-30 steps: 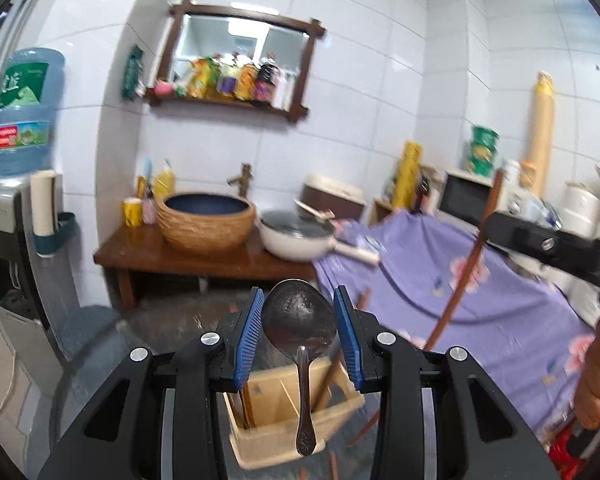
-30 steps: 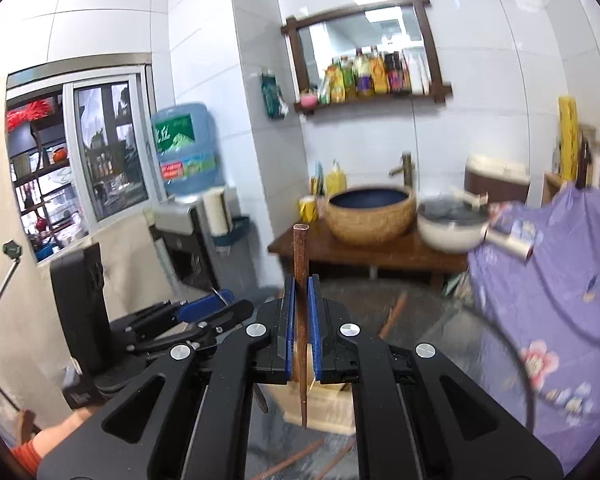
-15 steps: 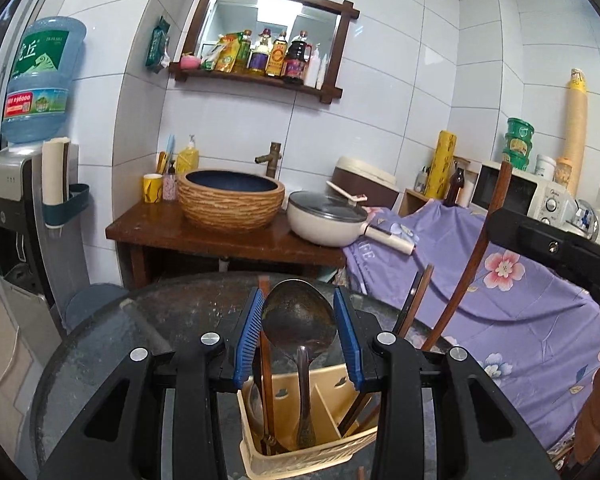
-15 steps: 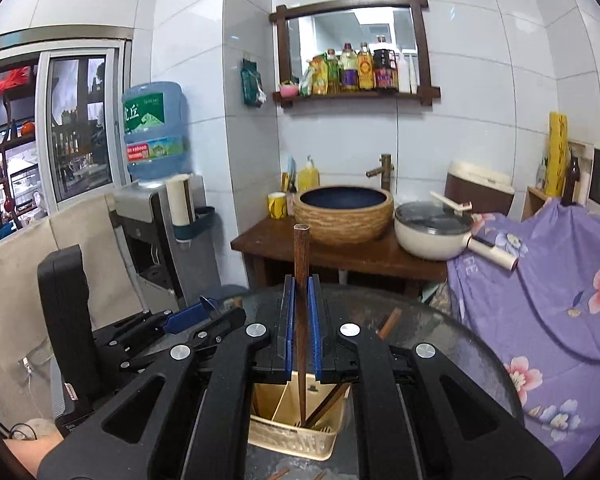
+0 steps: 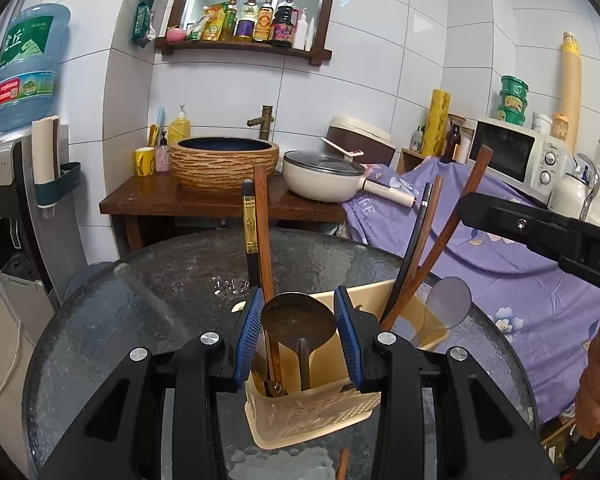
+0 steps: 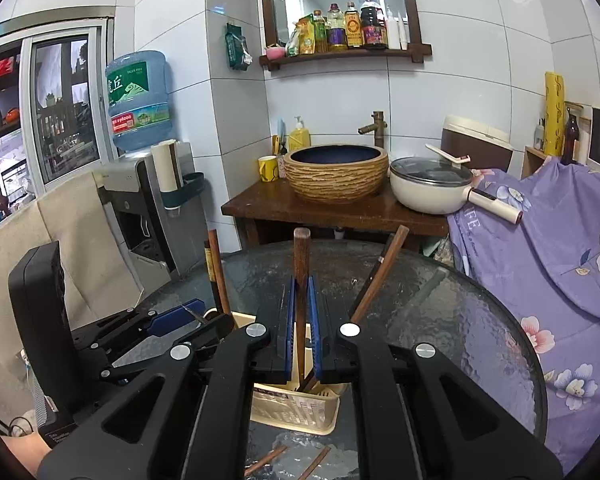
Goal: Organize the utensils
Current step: 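Lower the spoon and chopstick into the holder and open both tools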
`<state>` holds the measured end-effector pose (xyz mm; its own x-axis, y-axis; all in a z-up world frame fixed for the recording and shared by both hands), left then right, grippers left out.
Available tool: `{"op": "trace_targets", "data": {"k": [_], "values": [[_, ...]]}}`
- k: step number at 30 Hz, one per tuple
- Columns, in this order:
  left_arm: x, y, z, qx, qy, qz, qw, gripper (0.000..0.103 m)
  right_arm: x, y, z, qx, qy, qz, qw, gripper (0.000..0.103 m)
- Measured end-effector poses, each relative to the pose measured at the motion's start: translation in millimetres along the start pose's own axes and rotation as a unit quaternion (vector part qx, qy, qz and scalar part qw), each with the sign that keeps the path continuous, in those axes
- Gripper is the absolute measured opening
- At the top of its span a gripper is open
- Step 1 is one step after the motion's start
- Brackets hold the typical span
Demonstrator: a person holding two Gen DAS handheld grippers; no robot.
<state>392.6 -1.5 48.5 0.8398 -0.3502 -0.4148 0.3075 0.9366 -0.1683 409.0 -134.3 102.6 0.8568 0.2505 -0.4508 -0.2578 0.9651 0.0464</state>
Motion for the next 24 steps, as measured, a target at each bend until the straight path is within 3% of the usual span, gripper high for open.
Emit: {"op": "trace_targets", "data": {"k": [7,9,10,12,13,15,20,24], "values": [[-3.3,-5.3,-2.5,0.018,-0.002,0.007,0.9998,0.038,5.0,-6.2,-10.5,0.008,0.007,-0.008,1.0,0.008],[-7.1,-6.1,-1.7,0.015,-0.005,0.002,0.9999,0.053,3.9,-7.5,-11.6,0.007,0.008,-0.007,1.0,0.01],[-9.9,-6.4,-1.1,0.014,-0.01,0.002,0.9999,0.057,1.9,-8.4,-12.3,0.005,0.006,-0.008,1.0,0.014],[-17.8,-8.4,-0.9,0.015,-0.02,0.004,0.9997,0.072,-5.9,-11.6,-13.1,0.003,-0.007,-0.014,1.0,0.05],[-24.0,-8.9,-2.5,0.012,-0.025,0.001,0.9996,0.075,-11.1,-13.3,-12.9,0.004,-0.017,-0.017,1.0,0.054],[-32.6,-8.3,-6.4,0.002,-0.031,-0.001,0.9995,0.084,-26.4,-16.3,-14.2,0.0,-0.037,-0.027,0.999,0.054],[-60.7,-3.2,-37.0,-0.016,-0.033,0.025,0.999,0.093,-63.6,-15.3,-36.2,-0.018,-0.064,-0.028,0.997,0.056],[-61.0,-3.3,-73.8,-0.004,0.018,0.033,0.9993,0.094,-61.6,-7.9,-81.7,-0.042,-0.022,-0.025,0.999,0.057]]}}
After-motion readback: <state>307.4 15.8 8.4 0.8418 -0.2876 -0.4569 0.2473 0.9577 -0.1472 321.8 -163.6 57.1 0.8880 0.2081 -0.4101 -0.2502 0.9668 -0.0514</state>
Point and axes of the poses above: each gripper's, at about its wrist camera, not at the fingertips, and x roughly the way its jaws point, y to its left, z to its top, the point moved 8 cm from there along x, roughly the way its jaws point, and after that the axes turned 5 degrees about -z, right-handed, at the moved point
